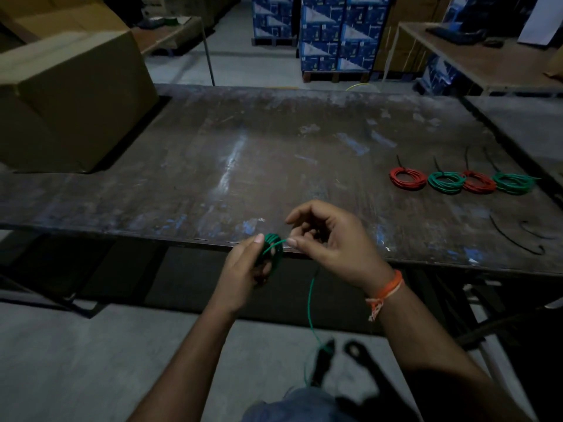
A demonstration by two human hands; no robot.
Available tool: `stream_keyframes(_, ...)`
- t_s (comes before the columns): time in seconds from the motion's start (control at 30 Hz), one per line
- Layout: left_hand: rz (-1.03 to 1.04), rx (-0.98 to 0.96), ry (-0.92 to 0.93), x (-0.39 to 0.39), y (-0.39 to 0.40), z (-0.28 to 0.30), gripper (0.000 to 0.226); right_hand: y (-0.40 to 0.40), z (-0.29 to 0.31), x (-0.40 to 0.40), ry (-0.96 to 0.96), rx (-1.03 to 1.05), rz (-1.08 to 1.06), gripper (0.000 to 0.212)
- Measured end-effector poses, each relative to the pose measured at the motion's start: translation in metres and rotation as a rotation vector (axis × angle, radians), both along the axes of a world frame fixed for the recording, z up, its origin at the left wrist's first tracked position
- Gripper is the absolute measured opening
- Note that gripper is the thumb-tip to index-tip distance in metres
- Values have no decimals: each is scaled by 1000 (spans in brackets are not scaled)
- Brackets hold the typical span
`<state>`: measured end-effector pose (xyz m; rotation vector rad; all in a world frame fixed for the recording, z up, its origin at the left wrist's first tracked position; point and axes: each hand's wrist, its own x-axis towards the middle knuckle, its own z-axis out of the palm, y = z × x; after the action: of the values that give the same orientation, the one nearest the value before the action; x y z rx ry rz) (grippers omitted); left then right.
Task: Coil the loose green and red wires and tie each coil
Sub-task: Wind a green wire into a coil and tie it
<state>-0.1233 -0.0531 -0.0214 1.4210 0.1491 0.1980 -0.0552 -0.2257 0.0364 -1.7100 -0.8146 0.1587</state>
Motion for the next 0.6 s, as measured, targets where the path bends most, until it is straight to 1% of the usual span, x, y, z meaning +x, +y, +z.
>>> stream_keyframes(0.13, -158, -28, 20, -4, 5, -1, 32, 12, -19, 8, -16, 0, -125, 16)
stream_keyframes(0.2, -198, -85, 36, -4, 7, 0, 31, 21, -34, 9, -10, 10, -165, 10)
stream_keyframes(0.23, -207, -143, 39, -4, 9, -1, 30, 25, -41, 9, -25, 3, -183, 7)
stream_keyframes(0.27, -216, -220, 42, -4, 12, -1, 29, 28, -48, 8, -54, -18, -194, 9)
stream_keyframes(0.33, -226, -362, 47, -4, 17, -1, 28, 36, -61, 3, -91, -85, -175, 28)
stream_keyframes(0.37, -234, -421, 47, -4, 18, 0, 28, 40, -66, -1, -78, -102, -158, 35)
stream_keyframes(0.4, -250, -474, 45, -4, 20, 2, 27, 43, -69, -7, -46, -97, -146, 39)
stream_keyframes(0.5, -336, -642, 72, -4, 26, 7, 27, 51, -75, -17, 43, -62, -163, 32)
stream_keyframes(0.6, -456, -830, 150, -5, 37, 6, 28, 57, -73, -18, 16, -126, -176, 28)
